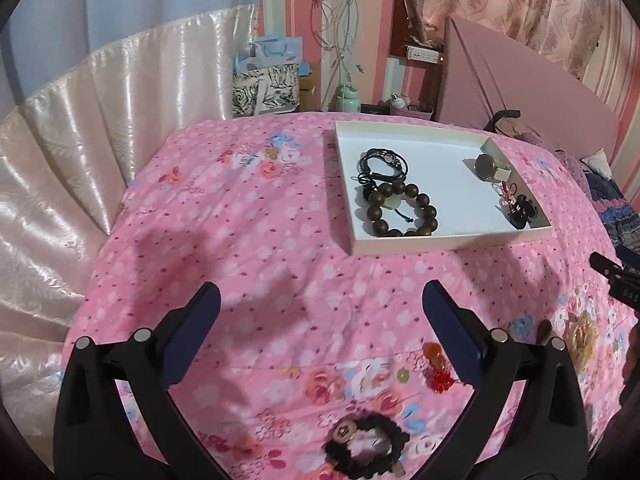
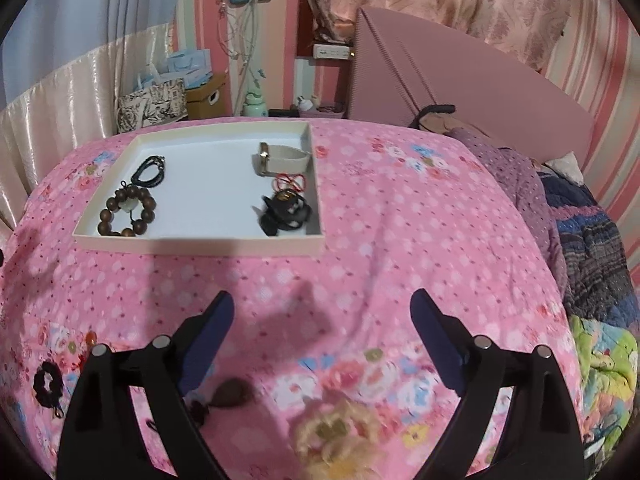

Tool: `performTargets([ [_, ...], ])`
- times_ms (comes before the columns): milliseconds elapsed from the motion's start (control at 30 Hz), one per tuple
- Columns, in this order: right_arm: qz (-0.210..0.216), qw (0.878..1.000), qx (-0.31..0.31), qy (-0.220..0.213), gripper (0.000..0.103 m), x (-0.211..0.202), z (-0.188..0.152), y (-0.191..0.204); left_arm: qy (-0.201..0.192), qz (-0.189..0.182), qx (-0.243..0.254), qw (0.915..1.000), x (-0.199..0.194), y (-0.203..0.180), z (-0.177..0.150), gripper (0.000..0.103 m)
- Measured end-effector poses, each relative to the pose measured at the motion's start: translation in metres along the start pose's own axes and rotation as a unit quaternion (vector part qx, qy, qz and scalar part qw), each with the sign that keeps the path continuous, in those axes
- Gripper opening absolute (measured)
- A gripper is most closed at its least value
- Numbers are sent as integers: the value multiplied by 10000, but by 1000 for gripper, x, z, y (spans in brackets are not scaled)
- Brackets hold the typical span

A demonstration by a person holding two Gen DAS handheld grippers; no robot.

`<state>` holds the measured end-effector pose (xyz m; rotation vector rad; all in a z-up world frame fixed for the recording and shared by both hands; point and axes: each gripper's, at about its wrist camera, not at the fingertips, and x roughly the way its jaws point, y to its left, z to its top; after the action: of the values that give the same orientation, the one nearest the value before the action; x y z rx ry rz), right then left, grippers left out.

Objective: Organize jewelry
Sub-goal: 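Move both grippers back toward the scrunchies on the bedspread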

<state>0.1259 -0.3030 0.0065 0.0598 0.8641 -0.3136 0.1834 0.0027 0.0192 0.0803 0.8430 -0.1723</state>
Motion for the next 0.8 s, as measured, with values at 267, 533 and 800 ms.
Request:
performTargets([
  [267,-65,9997,220,75,90,-6,-19,-19,-11,75,184,9998,-5,-12,-16,100],
  [533,-70,9998,149,126,90,-4,-41,-13,188,-52,185,9996,4,-20,-38,100],
  [800,-281,9992,41,280,90,4,-61,-11,264,-66,208,9994,5,-17,-56,100],
])
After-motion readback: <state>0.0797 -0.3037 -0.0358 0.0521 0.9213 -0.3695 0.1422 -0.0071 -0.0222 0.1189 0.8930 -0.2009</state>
